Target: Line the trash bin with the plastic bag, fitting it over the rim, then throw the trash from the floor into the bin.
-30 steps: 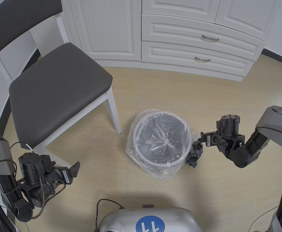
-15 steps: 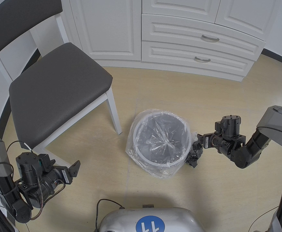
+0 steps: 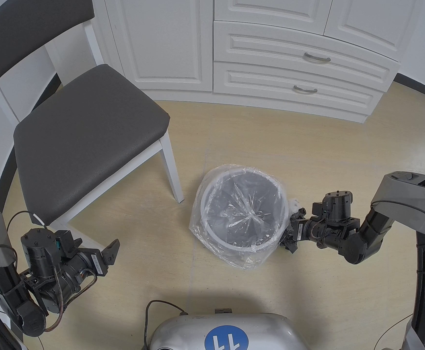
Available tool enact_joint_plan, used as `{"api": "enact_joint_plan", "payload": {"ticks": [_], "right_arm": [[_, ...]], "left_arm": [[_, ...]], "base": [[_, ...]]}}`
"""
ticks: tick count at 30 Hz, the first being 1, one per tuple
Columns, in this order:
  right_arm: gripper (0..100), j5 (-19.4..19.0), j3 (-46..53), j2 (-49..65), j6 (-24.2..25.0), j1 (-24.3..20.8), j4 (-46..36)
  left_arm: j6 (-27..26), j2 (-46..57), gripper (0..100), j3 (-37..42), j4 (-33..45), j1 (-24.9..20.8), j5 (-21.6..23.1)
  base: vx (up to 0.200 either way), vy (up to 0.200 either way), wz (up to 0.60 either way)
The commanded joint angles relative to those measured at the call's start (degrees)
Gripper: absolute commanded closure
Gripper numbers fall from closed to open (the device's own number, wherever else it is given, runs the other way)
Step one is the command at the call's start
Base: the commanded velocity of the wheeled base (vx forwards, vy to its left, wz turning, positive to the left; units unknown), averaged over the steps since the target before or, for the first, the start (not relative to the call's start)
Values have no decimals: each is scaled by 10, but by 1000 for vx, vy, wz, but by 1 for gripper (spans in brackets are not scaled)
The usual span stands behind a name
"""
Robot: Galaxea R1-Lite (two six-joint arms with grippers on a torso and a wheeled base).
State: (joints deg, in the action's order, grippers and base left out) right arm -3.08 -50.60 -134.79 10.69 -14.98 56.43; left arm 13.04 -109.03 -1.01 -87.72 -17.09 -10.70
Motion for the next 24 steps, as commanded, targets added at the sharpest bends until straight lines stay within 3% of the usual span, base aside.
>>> {"api": "enact_joint_plan", "payload": {"ticks": [1, 6, 7, 11, 14, 15, 16, 17, 18, 22, 24], "right_arm": [[100, 0, 2, -15, -2, 4, 11], [100, 29, 19, -11, -85, 20, 23], [0, 38, 17, -14, -97, 21, 25], [0, 55, 27, -33, -115, 27, 63], [0, 41, 62, -50, -168, 43, 114], [0, -2, 84, -64, -217, 54, 162], [0, -2, 84, -64, -217, 54, 162], [0, -68, 108, -87, -265, 65, 236], [0, -95, 110, -103, -284, 68, 275], [0, -119, 89, -118, -322, 68, 295], [0, -162, 70, -127, -363, 65, 279]], "left_arm": [[2, 1, 0, 10, 0, 2, -1], [2, 2, 0, 10, -1, 7, 0], [2, 2, 0, 10, -1, 7, 0], [2, 2, 0, 10, -1, 6, 0], [2, 3, 0, 10, 0, 7, -1], [2, 4, 0, 10, 0, 7, -1], [2, 4, 0, 10, 0, 7, -1], [2, 8, 0, 10, 0, 6, -1], [1, 9, 0, 10, -1, 6, -1], [0, 27, 0, 10, 0, 5, -1], [-1, 45, 0, 10, 2, 2, -5]], "base": [[0, 0, 0], [0, 0, 0], [0, 0, 0], [0, 0, 0], [0, 0, 0], [0, 0, 0], [0, 0, 0], [0, 0, 0], [0, 0, 0], [0, 0, 0], [0, 0, 0]]}}
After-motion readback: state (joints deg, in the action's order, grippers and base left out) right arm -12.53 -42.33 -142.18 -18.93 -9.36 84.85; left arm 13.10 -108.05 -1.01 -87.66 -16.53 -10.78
